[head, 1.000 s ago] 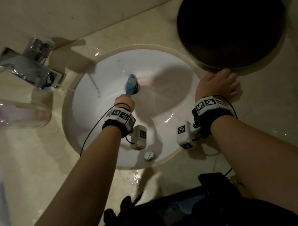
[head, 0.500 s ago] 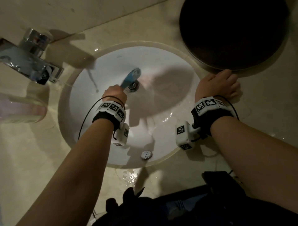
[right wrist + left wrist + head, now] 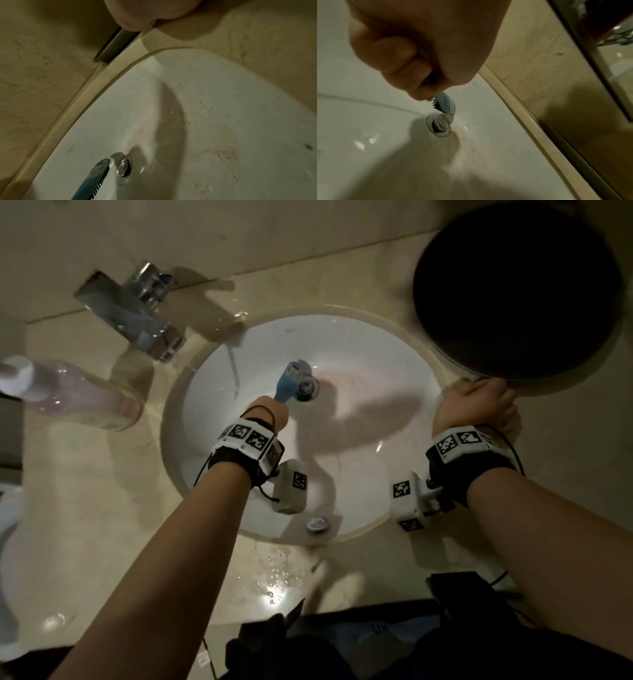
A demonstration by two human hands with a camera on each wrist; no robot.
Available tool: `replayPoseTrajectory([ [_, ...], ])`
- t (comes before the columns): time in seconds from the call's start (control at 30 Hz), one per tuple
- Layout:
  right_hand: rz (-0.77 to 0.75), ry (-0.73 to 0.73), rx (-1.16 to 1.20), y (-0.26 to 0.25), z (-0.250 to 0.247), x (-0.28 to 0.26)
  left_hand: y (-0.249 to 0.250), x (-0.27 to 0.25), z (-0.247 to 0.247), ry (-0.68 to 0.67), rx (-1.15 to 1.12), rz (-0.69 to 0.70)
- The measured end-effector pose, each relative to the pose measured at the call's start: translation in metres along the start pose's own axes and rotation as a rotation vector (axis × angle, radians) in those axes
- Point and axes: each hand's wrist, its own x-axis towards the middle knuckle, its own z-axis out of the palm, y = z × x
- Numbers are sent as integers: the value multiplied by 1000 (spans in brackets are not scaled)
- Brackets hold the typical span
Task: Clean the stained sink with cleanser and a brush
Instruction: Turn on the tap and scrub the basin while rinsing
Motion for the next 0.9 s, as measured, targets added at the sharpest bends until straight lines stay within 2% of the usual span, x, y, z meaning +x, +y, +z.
replayPoseTrajectory([
  [0.07, -109, -69, 20, -6, -7, -10, -8, -8, -12, 63, 86, -3],
  [0.23, -438, -401, 291, -60, 2, -55, -39, -17, -35, 121, 230, -27],
  [0.37, -634, -886, 185, -107, 29, -99, -63, -22, -46, 186, 344, -46],
  [0.43, -591, -1139, 107, -123, 41, -125, -71, -27, -53, 237, 397, -56],
  [0.5, -417, -1371, 55, -133, 47, -151, -79, -30, -58, 259, 484, -46],
  [0.57, -289, -1507, 47, -139, 53, -170, -88, -31, -61, 252, 556, -6],
  [0.73, -172, -1592, 196, -154, 64, -191, -103, -37, -69, 313, 521, 50],
  [0.9, -183, -1674, 215, -164, 66, -192, -108, -41, -73, 361, 348, 120],
])
